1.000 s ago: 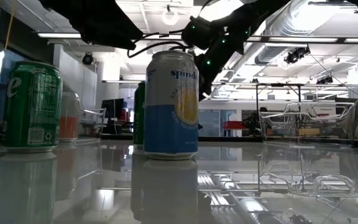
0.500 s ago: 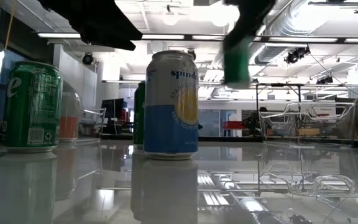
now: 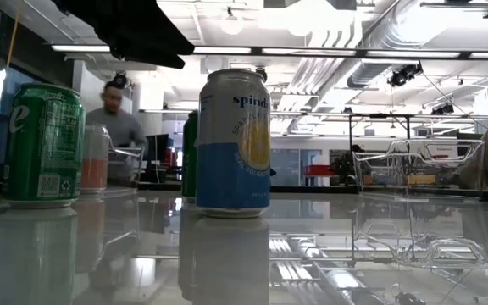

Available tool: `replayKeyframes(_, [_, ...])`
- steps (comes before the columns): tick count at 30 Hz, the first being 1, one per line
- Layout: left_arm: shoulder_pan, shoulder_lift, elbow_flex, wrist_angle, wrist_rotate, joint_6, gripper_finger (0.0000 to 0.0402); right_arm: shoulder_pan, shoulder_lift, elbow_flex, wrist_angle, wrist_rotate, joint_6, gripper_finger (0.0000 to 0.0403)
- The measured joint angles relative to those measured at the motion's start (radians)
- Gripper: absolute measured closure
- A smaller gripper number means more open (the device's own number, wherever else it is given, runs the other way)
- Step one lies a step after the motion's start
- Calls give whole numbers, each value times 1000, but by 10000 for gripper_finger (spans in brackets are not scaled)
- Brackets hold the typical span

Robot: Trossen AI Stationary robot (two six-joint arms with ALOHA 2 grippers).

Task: Sort soda cans
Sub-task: Put the green soda can into the bottom transparent bin

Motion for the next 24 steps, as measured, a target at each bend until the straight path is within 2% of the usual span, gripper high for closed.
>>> replayKeyframes(8, [3,0,0,10,-2,1,115,233,101,-20,-75,26,341,116])
replayKeyframes(12, [3,0,0,11,-2,1,115,321,151,-19,-97,-41,487,116])
replayKeyframes(17, [3,0,0,11,-2,2,115,425,213,-19,-113,-84,618,116])
replayKeyframes(24, [2,0,0,11,-14,3,115,515,298,-19,-193,-48,735,116])
